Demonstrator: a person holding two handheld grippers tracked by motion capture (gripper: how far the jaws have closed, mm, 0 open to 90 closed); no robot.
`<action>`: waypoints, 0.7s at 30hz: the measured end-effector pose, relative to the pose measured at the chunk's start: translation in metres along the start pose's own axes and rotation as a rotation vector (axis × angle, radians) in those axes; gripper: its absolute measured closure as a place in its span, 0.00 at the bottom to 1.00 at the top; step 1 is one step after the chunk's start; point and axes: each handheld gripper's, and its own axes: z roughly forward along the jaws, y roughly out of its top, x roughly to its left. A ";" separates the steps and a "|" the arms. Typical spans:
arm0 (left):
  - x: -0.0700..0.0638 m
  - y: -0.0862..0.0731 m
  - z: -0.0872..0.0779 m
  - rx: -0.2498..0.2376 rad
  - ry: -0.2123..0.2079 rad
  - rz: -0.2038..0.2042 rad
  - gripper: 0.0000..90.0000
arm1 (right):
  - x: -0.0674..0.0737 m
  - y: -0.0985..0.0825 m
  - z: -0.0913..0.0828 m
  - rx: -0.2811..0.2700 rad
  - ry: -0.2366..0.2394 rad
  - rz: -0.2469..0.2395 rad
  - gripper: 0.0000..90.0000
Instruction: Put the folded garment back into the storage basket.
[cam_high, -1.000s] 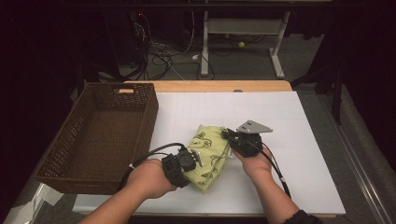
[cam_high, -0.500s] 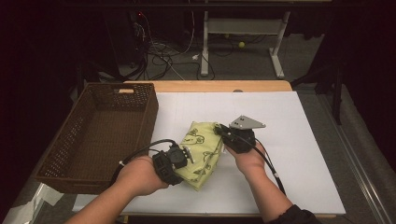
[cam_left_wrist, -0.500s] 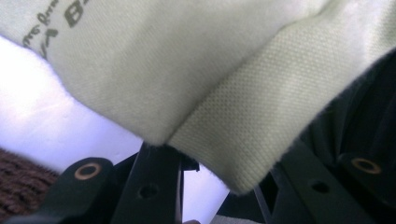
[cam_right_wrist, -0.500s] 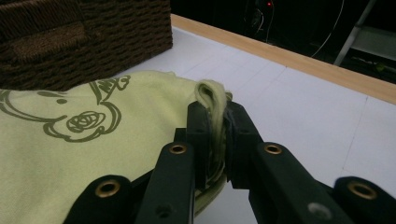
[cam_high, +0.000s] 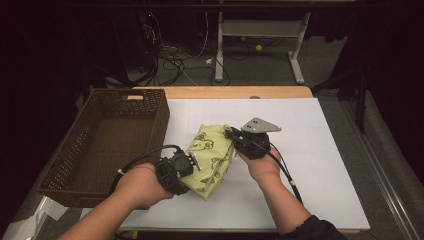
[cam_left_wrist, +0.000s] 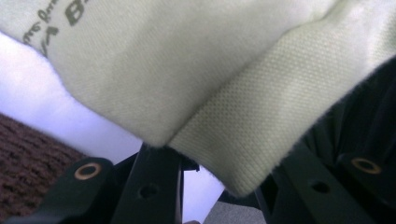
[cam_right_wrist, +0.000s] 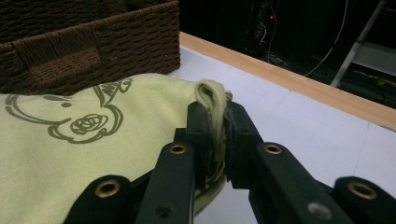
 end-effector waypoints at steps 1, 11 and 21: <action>0.001 -0.002 0.000 0.001 -0.003 -0.003 0.83 | 0.001 0.000 0.001 -0.001 0.005 -0.004 0.93; 0.013 -0.022 -0.006 -0.022 -0.013 -0.044 0.83 | 0.015 0.008 0.012 -0.003 0.023 -0.025 0.93; 0.019 -0.029 -0.021 -0.018 -0.006 -0.048 0.83 | 0.021 0.023 0.017 -0.020 0.037 -0.028 0.93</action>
